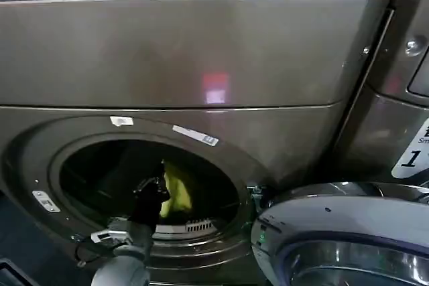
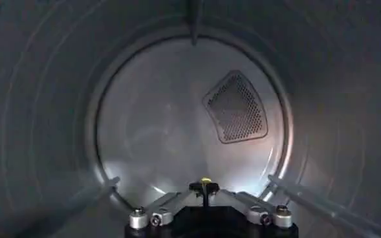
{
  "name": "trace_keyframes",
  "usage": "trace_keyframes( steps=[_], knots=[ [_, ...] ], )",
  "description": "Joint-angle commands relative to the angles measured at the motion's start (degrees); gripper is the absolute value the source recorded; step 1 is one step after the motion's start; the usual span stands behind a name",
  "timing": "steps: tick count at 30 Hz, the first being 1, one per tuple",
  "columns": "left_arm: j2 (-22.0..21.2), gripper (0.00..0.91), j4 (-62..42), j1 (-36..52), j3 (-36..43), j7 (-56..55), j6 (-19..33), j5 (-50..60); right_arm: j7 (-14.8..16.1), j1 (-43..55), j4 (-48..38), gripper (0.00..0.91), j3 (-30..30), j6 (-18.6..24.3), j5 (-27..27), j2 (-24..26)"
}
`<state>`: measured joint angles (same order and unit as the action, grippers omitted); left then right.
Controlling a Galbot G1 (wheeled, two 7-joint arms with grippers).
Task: Grasp the clothes from the dryer.
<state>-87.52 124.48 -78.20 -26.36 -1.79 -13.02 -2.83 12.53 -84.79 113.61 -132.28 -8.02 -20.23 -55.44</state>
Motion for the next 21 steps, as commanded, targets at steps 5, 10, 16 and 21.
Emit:
trace_keyframes(
  steps=[5, 10, 16, 21],
  knots=[
    [0.3, 0.0, 0.6, -0.9, -0.1, -0.2, 0.4, 0.2, 0.7, 0.0, 0.8, 0.907, -0.5, -1.3, -0.1, -0.1],
    [0.3, 0.0, 0.4, -0.8, 0.0, -0.2, 0.3, 0.2, 0.6, -0.2, 0.9, 0.907, -0.9, -1.8, -0.2, -0.1],
    [-0.1, 0.0, -0.1, -0.5, 0.7, -0.2, 0.5, 0.7, 0.7, -0.1, 1.0, 0.907, -1.3, -2.2, -0.1, -0.2],
    [-0.1, 0.0, -0.1, 0.1, 0.9, -0.2, 0.0, 0.8, 0.6, -0.3, 0.9, 0.907, -1.7, -2.5, -0.1, 0.2]
  ],
)
